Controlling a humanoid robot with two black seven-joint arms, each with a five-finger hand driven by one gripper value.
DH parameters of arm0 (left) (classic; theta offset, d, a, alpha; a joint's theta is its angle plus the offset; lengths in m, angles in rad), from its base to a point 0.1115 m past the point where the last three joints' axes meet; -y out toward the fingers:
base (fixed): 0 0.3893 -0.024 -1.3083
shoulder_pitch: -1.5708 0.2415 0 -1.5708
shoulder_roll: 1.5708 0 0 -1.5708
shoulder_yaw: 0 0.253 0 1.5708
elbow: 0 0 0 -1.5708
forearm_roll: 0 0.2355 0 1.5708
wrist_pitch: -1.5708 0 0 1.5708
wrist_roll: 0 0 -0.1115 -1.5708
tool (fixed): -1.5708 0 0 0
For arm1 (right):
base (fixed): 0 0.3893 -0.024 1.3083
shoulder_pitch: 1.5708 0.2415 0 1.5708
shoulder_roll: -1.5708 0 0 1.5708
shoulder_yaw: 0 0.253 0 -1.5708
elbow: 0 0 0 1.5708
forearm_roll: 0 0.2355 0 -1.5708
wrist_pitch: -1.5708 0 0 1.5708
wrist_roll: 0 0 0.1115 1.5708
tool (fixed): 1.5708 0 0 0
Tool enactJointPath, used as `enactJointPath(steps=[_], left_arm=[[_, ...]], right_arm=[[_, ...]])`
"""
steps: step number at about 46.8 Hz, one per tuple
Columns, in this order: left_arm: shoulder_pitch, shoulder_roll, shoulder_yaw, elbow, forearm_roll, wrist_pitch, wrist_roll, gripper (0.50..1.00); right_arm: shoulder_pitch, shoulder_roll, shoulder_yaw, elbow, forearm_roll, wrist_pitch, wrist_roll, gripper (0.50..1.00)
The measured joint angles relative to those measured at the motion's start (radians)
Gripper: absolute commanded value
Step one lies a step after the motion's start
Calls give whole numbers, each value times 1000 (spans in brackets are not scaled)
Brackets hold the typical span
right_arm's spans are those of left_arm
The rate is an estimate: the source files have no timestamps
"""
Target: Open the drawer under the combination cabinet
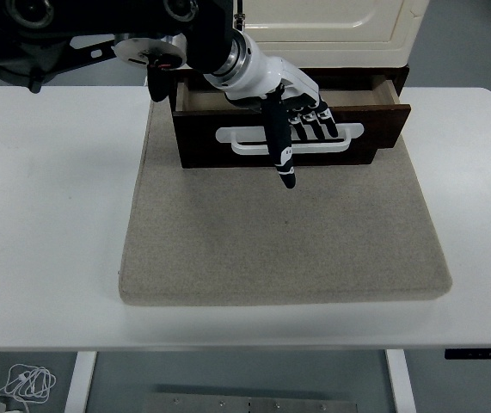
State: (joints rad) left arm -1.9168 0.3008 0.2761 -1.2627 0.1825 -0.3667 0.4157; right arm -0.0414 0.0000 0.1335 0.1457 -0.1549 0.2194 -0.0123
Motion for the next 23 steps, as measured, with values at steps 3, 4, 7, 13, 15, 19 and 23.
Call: enactJointPath(steps=[3,4,7,13,15,19,23], left_arm=[[0,0,0,-3,0,0,0,1000],[0,0,0,-5,1,-1,0,1000],[0,0,0,-8,2,-2,0,1000],[-1,-1,0,-11,2,-11,0,1000],[-1,-1,0,-12,1,-14,0,1000],[-1,-2,-2,-12,-1,-19,0,1000],[-1,-2,-7,-13,-1,-27,0,1000]], right_arm=[[0,0,0,0,0,0,0,926],[0,0,0,0,0,0,0,926],[0,0,0,0,0,0,0,926],[0,0,0,0,0,0,0,926],[0,0,0,0,0,0,0,926],[0,0,0,0,0,0,0,926],[0,0,0,0,0,0,0,926]])
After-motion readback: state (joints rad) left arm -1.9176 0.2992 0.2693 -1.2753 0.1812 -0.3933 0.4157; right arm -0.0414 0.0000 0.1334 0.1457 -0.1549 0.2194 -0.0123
